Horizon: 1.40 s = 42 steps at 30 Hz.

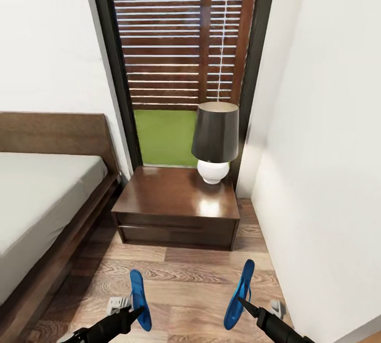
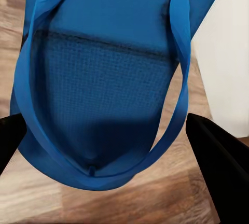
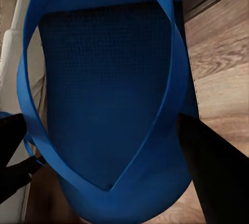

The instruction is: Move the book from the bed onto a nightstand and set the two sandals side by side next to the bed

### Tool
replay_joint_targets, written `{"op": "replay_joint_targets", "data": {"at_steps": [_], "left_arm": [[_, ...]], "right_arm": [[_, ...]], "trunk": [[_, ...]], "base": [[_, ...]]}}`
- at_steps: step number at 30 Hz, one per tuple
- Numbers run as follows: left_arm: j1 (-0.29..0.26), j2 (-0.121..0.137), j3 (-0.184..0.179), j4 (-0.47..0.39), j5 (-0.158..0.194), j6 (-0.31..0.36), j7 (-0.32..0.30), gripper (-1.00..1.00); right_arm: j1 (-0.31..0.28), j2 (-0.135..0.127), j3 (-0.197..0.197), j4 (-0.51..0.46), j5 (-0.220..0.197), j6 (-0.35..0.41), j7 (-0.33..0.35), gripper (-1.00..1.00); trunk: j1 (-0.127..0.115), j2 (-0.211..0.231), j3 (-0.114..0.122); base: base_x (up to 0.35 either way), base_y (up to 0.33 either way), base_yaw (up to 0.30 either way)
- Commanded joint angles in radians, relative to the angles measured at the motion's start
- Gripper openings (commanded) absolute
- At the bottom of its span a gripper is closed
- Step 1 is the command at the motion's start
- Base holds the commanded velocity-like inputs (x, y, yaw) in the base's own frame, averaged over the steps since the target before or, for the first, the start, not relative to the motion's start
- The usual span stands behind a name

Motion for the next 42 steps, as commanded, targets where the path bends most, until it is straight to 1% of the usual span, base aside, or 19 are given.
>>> {"op": "replay_joint_targets", "data": {"at_steps": [1, 6, 12, 20, 25, 42], "left_arm": [[-0.001, 0.0, 0.008, 0.001, -0.011, -0.006, -0.001, -1.0], [-0.001, 0.0, 0.008, 0.001, -0.011, -0.006, -0.001, -1.0], [-0.001, 0.0, 0.008, 0.001, -0.011, -0.006, -0.001, -1.0], [-0.001, 0.0, 0.008, 0.001, -0.011, -0.006, -0.001, -1.0], [-0.001, 0.0, 0.008, 0.001, -0.011, -0.006, -0.001, -1.0], [-0.001, 0.0, 0.008, 0.001, -0.011, -0.006, -0.001, -1.0]], "right_arm": [[0.0, 0.0, 0.001, 0.001, -0.003, 0.001, 0.003, -1.0], [0.0, 0.0, 0.001, 0.0, -0.003, 0.001, 0.003, -1.0], [0.0, 0.0, 0.001, 0.001, -0.004, 0.001, 0.003, -1.0], [0.0, 0.0, 0.001, 0.001, -0.003, 0.001, 0.003, -1.0], [0.0, 0.0, 0.001, 0.001, -0.003, 0.001, 0.003, -1.0], [0.0, 0.0, 0.001, 0.0, -0.003, 0.0, 0.003, -1.0]], "trunk": [[0.0, 0.0, -0.001], [0.0, 0.0, -0.001], [0.0, 0.0, -0.001], [0.0, 0.0, -0.001], [0.0, 0.0, -0.001], [0.0, 0.0, -0.001]], "base": [[0.003, 0.0, 0.211], [0.001, -0.024, 0.211], [0.0, -0.218, 0.211], [0.0, -0.052, 0.211], [0.0, -0.174, 0.211], [0.0, -0.009, 0.21]]}}
